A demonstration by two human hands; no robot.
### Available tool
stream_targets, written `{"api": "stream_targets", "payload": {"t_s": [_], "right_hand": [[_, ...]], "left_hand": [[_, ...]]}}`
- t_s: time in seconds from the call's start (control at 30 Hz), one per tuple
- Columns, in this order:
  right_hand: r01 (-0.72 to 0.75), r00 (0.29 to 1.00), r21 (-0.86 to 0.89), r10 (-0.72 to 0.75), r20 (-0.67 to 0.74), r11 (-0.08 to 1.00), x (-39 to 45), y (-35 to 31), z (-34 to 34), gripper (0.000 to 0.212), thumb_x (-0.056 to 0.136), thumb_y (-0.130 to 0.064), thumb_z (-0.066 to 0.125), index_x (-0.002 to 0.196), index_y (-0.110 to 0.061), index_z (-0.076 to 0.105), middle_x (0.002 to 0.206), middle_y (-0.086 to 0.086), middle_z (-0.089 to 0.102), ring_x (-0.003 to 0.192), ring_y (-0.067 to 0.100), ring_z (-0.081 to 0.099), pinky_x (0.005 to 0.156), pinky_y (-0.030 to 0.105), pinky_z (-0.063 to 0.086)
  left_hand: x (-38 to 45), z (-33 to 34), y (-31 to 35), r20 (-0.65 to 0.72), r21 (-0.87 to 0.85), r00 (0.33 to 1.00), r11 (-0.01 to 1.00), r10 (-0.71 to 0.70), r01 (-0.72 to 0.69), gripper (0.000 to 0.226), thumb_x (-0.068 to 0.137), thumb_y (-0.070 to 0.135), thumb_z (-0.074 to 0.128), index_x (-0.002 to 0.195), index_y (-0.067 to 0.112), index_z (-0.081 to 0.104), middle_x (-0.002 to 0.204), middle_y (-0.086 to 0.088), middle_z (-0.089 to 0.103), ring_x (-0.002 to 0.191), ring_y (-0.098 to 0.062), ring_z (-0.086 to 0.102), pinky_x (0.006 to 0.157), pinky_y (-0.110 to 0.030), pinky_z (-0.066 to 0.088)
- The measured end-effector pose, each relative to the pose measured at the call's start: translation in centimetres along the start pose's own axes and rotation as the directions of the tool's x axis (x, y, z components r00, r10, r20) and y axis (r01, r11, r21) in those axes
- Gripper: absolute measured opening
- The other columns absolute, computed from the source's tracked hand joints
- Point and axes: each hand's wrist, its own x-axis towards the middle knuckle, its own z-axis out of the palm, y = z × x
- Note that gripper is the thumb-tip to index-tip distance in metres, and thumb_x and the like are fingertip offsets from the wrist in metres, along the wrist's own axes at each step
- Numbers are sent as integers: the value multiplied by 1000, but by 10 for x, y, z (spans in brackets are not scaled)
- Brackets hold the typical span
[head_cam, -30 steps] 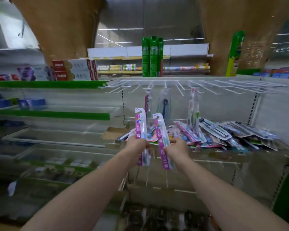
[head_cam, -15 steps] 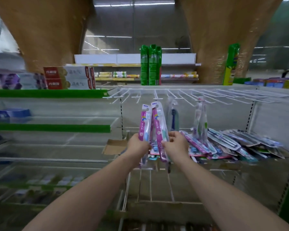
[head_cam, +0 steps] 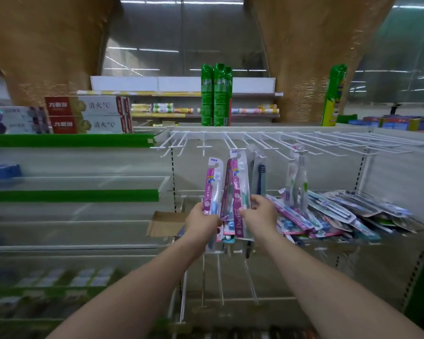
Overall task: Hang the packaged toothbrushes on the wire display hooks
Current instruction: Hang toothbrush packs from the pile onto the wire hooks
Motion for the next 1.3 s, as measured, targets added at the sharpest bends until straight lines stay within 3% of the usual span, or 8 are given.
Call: {"api": "stream_targets", "payload": {"t_s": [0.13, 0.3, 0.47, 0.7, 0.8, 1.0, 1.17, 1.3], "right_hand": [[-22, 998, 52, 19, 58, 998, 11, 12, 15, 45, 90, -6, 69, 133, -16, 63, 112, 3, 72, 88, 17, 70, 76, 37, 62], [-30, 997, 133, 19, 79, 991, 26, 23, 24, 47, 94, -5, 67, 139, -15, 58, 115, 5, 71, 75, 5, 65, 52, 13, 50], [-87, 993, 165, 72, 94, 983, 42, 15, 34, 48, 91, -9, 71, 137, -19, 61, 121, 5, 71, 80, 14, 73, 66, 32, 64], [-102, 990, 81, 93, 110, 991, 68, 9, 40, 48, 95, -21, 69, 141, -18, 56, 125, 4, 69, 75, 10, 68, 55, 18, 54], [-100, 990, 6, 99, 100, 995, 77, 7, 42, 43, 95, -27, 69, 135, -17, 61, 114, 4, 72, 79, 14, 66, 69, 22, 53], [-66, 988, -124, 83, 130, 990, 83, 14, 45, 32, 95, -33, 68, 122, -16, 70, 90, -1, 69, 73, 14, 61, 79, 32, 55], [-45, 991, -184, 66, 113, 982, 82, 16, 38, 36, 93, -34, 70, 123, -14, 70, 109, 5, 74, 83, 18, 59, 85, 33, 54], [-56, 993, -142, 69, 91, 988, 74, 19, 35, 34, 92, -33, 72, 121, -16, 69, 105, 2, 74, 84, 17, 61, 86, 33, 55]], "left_hand": [[12, -1, -3, -63, 20, 998, 1000, 6, -5, 35, 88, -2, 63, 116, 18, 57, 98, 1, 65, 86, -15, 66, 70, -34, 56], [24, 5, -5, -105, 7, 994, 1000, -10, 10, 39, 85, -3, 64, 117, 19, 58, 99, -2, 67, 87, -19, 67, 81, -42, 59], [34, 8, -5, -116, 13, 993, 1000, 2, 0, 32, 88, -2, 63, 106, 24, 58, 99, 0, 68, 86, -16, 69, 69, -33, 57], [51, 11, 0, -116, 41, 993, 999, 11, -6, 37, 86, -3, 66, 114, 20, 60, 99, -1, 69, 88, -18, 70, 74, -35, 60], [58, 14, 0, -99, 24, 995, 1000, -7, 9, 36, 89, -3, 65, 115, 21, 58, 100, -1, 68, 83, -14, 70, 58, -22, 51], [69, 21, -5, -52, 14, 999, 1000, -9, 10, 39, 87, -1, 69, 118, 20, 59, 104, 0, 69, 93, -16, 69, 70, -29, 55], [68, 26, -9, -78, 44, 996, 998, 53, -49, 35, 88, 2, 70, 104, 31, 57, 101, 3, 68, 89, -10, 68, 63, -22, 49], [61, 24, -13, -79, 11, 996, 999, 51, -51, 35, 87, -2, 69, 107, 26, 61, 98, 2, 70, 87, -10, 70, 62, -23, 53]]}}
